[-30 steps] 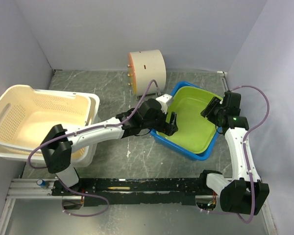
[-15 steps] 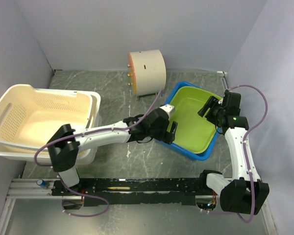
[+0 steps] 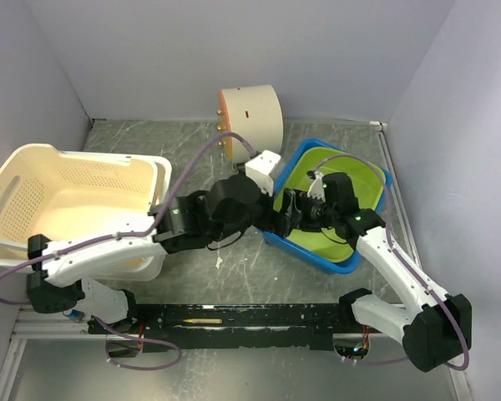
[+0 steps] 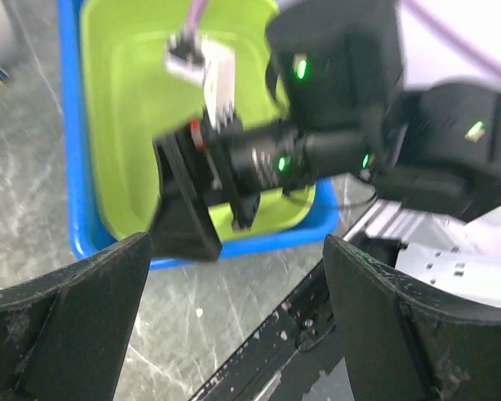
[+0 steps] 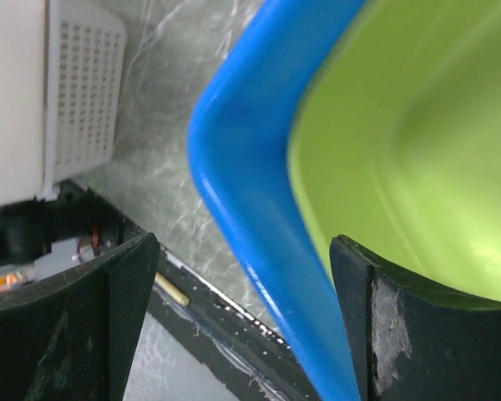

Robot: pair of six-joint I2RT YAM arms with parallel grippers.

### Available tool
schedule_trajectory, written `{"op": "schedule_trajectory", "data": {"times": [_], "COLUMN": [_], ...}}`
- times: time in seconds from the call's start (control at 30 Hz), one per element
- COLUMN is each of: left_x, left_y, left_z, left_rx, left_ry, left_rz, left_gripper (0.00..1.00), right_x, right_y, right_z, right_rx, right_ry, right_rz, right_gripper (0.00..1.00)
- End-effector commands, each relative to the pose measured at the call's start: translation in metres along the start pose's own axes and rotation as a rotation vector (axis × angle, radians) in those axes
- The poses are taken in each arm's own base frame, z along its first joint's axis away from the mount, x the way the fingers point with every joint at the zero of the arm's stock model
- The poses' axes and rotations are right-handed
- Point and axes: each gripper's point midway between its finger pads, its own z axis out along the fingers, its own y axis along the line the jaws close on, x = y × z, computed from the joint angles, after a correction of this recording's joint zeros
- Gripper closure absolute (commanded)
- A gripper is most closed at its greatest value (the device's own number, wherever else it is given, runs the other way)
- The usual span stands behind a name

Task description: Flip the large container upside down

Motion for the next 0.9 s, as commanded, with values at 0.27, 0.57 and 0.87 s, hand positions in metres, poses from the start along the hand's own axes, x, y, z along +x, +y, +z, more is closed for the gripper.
{"op": "schedule_trajectory", "data": {"times": [0.27,0.57,0.87], "left_x": [-0.116,-0.123,-0.102], "left_y": [0.031,0.038,0.032], "left_z": [-0.070,-0.092,-0.072], "left_rx": [-0.186,-0.170,-0.133], "left_ry": [-0.324,-0.385,-0.331], "left_rz": [-0.058,-0.120,-0.042], "left_gripper": [0.05,0.06,0.05], "right_x": [0.099,0.036,-0.057], "right_y": [0.131,0.137,-0.044], "right_z": [0.064,0.069,-0.073], "right_rx": [-0.299,-0.044,0.912], "right_ry": [0.297,0.060,-0.453], "right_rz": [-0.243,-0.407,-0.087], "right_gripper": [0.12,0.07,0.06]}}
